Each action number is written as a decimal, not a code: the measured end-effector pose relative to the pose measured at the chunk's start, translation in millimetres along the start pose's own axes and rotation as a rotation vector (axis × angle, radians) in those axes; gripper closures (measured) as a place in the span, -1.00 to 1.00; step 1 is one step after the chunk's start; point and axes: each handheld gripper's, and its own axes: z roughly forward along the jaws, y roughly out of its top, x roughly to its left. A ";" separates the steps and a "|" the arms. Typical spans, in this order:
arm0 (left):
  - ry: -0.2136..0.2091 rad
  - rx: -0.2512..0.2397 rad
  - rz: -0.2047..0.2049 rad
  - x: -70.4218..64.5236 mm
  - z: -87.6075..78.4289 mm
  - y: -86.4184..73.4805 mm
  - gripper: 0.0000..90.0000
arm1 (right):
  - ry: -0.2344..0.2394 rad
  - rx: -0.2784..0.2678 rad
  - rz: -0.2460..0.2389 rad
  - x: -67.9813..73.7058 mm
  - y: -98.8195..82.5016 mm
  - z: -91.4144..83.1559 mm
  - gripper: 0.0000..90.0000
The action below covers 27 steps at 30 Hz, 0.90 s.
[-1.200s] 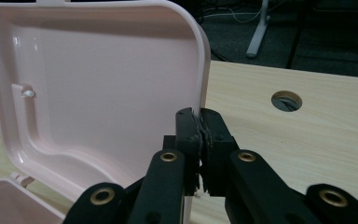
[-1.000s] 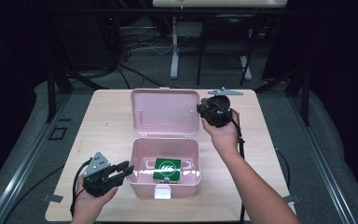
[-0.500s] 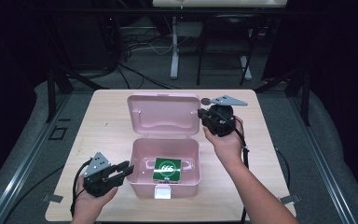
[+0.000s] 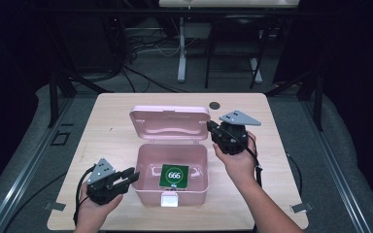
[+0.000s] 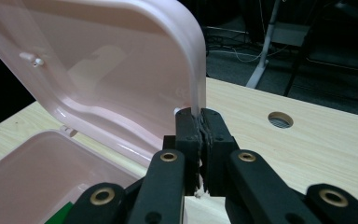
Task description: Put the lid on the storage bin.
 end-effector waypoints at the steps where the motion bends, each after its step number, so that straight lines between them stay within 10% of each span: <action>1: -0.001 0.000 0.000 0.1 0.0 -0.1 0.58 | 0.004 -0.005 0.003 -0.1 -1.7 -1.3 0.93; 27: -0.006 0.000 -0.004 1.1 -0.4 -0.3 0.58 | 0.031 -0.097 0.108 6.3 -25.9 -15.9 0.90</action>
